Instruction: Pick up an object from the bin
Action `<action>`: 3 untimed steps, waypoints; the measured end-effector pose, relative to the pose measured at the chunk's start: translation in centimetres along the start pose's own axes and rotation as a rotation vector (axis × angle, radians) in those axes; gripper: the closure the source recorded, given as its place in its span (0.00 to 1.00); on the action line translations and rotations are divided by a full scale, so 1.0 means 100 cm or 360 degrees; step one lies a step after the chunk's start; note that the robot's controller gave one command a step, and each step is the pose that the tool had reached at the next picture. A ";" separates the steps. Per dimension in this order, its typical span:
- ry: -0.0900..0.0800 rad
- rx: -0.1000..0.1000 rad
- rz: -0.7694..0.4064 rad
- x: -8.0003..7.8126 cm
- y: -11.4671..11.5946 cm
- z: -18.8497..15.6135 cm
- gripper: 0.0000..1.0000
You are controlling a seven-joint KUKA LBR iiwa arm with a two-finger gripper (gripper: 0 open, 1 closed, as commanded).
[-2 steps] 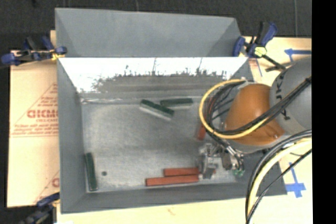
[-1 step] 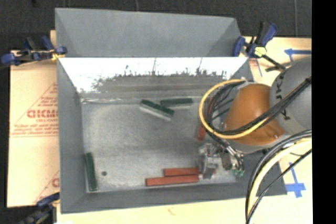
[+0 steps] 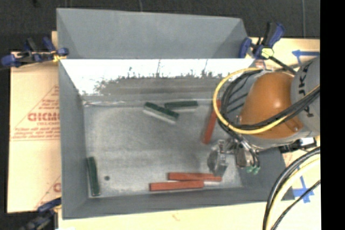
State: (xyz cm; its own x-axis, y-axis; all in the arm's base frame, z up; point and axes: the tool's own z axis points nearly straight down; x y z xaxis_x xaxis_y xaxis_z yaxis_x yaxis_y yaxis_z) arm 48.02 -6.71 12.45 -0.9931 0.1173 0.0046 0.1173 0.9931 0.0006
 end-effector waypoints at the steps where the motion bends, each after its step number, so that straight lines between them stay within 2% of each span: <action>1: -0.0013 0.0003 -0.0020 -0.052 -0.051 -0.007 0.00; 2: -0.0014 0.0003 -0.0020 -0.052 -0.050 -0.007 0.00; 3: -0.0014 0.0004 -0.0074 -0.105 -0.035 -0.003 0.00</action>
Offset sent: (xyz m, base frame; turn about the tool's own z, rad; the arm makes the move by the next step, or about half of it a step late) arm 0.0000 0.0000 0.0000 0.0000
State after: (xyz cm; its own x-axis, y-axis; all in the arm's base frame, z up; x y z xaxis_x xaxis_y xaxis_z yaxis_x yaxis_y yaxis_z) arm 58.09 -11.42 12.66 -0.9975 0.0712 -0.0044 0.0712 0.9975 -0.0018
